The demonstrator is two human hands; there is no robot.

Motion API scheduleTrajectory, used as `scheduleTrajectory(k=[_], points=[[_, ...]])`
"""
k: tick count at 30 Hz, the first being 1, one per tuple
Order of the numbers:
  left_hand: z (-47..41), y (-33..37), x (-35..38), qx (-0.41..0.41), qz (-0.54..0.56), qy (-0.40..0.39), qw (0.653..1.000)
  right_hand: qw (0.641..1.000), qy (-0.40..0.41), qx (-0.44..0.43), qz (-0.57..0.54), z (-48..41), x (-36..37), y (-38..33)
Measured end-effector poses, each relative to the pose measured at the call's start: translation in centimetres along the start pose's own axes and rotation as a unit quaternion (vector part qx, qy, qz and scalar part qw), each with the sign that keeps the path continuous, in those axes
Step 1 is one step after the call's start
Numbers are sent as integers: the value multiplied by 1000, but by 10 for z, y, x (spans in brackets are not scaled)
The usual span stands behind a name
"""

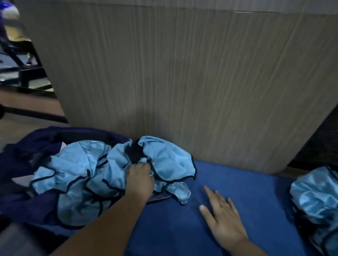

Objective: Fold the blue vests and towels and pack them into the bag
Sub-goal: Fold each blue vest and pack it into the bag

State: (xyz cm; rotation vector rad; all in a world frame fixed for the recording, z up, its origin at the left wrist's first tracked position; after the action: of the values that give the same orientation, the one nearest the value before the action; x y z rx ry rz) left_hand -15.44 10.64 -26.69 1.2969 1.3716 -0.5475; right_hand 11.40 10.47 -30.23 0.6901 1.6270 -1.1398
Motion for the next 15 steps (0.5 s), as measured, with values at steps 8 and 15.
scheduleTrajectory(k=[8, 15], points=[[54, 92, 17, 75, 234, -93, 965, 902, 73, 108, -412, 6, -28, 10], [117, 171, 25, 120, 415, -292, 853, 889, 203, 189, -363, 27, -66, 46]])
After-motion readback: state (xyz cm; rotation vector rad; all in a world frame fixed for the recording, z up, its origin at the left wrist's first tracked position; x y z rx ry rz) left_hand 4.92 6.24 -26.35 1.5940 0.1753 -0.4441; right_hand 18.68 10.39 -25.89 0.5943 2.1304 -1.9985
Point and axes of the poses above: each hand's wrist, its own z-axis away from the middle knuckle, its own x-axis out of the palm, y = z × x, the point moved 8 cm from there along -z, towards the middle knuckle, and after that the axes turned 3 degrees about y, right-handed, at the moved point
